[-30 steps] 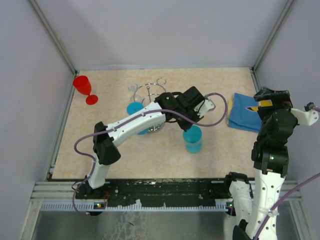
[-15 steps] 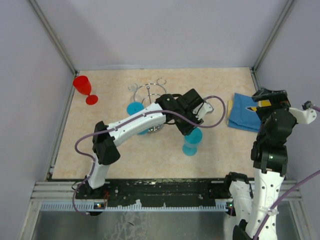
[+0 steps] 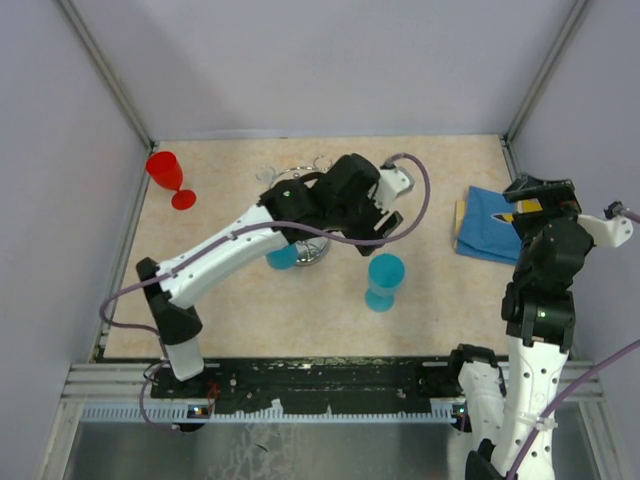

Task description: Take the wine glass off the wine glass rack

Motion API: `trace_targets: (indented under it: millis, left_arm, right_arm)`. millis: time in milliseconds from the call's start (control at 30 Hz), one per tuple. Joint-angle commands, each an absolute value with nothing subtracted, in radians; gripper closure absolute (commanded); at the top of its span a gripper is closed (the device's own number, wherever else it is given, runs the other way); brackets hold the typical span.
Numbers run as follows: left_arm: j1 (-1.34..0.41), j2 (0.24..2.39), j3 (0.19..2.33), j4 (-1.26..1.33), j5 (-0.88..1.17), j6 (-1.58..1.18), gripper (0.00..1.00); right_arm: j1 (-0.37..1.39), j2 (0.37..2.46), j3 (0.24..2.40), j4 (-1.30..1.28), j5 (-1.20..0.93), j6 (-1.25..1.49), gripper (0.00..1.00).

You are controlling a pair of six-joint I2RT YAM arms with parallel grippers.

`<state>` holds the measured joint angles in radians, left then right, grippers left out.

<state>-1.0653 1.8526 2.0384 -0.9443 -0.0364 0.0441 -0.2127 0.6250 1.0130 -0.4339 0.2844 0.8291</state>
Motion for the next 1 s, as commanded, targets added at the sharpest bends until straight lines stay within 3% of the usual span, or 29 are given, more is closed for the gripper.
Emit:
trace_targets:
  millis: [0, 200, 467, 667, 767, 967]
  left_arm:
    - [-1.071, 1.678, 1.968, -0.804, -0.182, -0.014, 0.26]
    - [-1.072, 1.443, 1.815, -0.813, -0.457, -0.166, 0.41]
    - [-1.069, 0.915, 1.245, -0.430, -0.755, -0.343, 0.53]
    - [-1.064, 0.825, 1.110, -0.281, -0.919, -0.319, 0.57]
    - [-1.009, 0.887, 1.136, -0.332, -0.896, -0.353, 0.58]
    - [-0.659, 0.891, 1.110, -0.351, -0.507, -0.482, 0.58]
  right_arm:
    - [-0.217, 0.635, 1.005, -0.367, 0.268, 0.807, 0.01]
    - [-0.217, 0.647, 0.989, -0.338, 0.232, 0.808, 0.01]
    - [-0.216, 0.665, 0.955, -0.284, 0.159, 0.831, 0.02]
    - [-0.216, 0.668, 0.953, -0.273, 0.122, 0.847, 0.03]
    - [-0.216, 0.667, 0.950, -0.270, 0.104, 0.855, 0.03]
    - [-0.207, 0.660, 0.957, -0.279, 0.105, 0.847, 0.03]
